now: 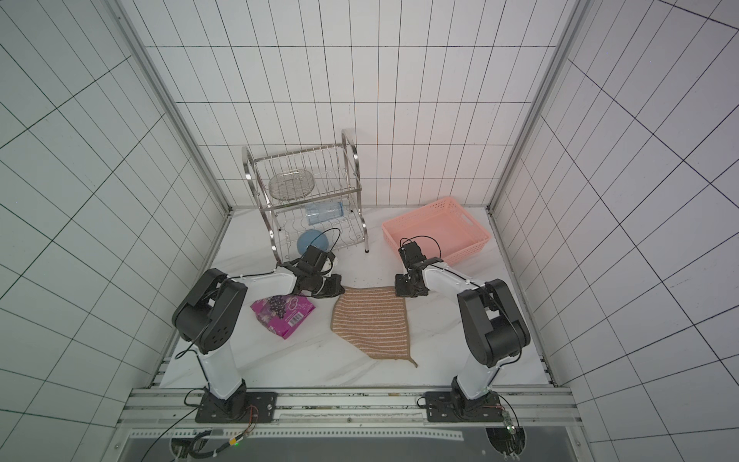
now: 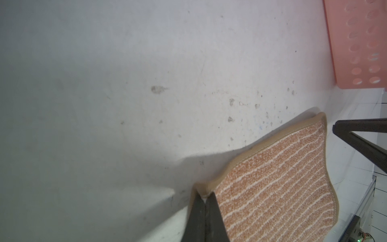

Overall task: Fold the square dishcloth
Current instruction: Flatten out the cleaning item at the center of the board.

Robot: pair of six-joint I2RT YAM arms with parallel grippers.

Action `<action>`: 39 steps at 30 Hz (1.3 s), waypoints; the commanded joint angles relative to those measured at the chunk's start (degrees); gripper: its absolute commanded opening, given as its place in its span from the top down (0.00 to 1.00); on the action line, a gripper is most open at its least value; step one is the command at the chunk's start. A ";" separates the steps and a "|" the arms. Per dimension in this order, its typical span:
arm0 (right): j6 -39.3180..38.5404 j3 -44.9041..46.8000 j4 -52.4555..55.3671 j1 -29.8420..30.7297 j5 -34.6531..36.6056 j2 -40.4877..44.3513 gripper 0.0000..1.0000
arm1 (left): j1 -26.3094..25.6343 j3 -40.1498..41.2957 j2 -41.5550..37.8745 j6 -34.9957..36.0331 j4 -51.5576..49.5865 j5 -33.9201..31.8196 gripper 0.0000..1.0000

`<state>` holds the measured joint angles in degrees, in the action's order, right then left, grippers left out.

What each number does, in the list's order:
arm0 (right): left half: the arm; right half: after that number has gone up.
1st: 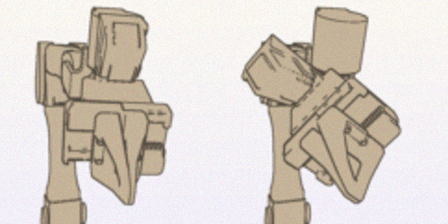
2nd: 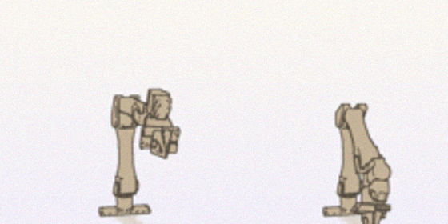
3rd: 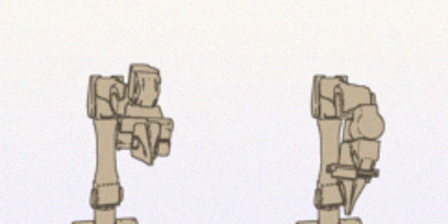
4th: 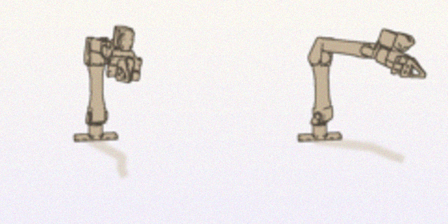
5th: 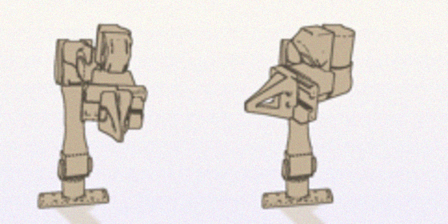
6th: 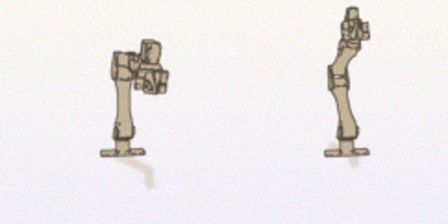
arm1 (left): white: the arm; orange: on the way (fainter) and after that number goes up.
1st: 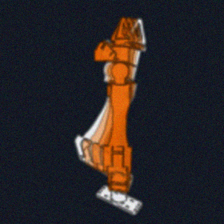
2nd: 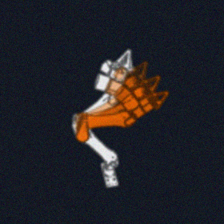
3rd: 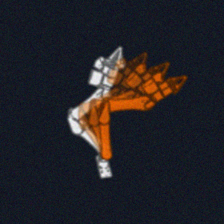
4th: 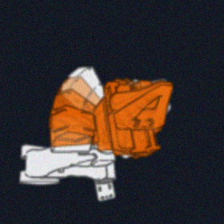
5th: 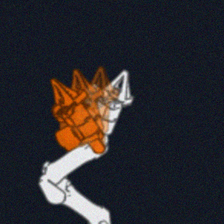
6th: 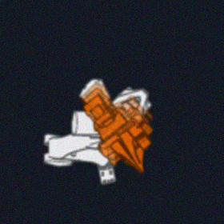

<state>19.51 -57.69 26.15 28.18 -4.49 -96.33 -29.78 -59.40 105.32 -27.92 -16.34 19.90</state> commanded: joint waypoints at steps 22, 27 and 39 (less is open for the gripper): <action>-1.26 0.69 -3.99 3.34 2.78 -1.51 0.48 | -7.01 0.05 -10.82 5.07 -1.49 -16.89 1.00; -0.59 -1.25 -3.38 3.69 4.87 -4.53 0.45 | -6.98 0.46 -10.88 4.37 -1.63 -17.44 1.00; -2.98 -4.93 -3.22 4.15 3.10 -7.91 0.55 | -6.99 0.16 -9.83 3.93 -1.30 -16.53 1.00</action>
<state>17.96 -61.52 22.17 31.66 -0.86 -102.87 -36.86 -59.35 95.26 -23.62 -17.87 3.62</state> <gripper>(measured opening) 0.459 0.041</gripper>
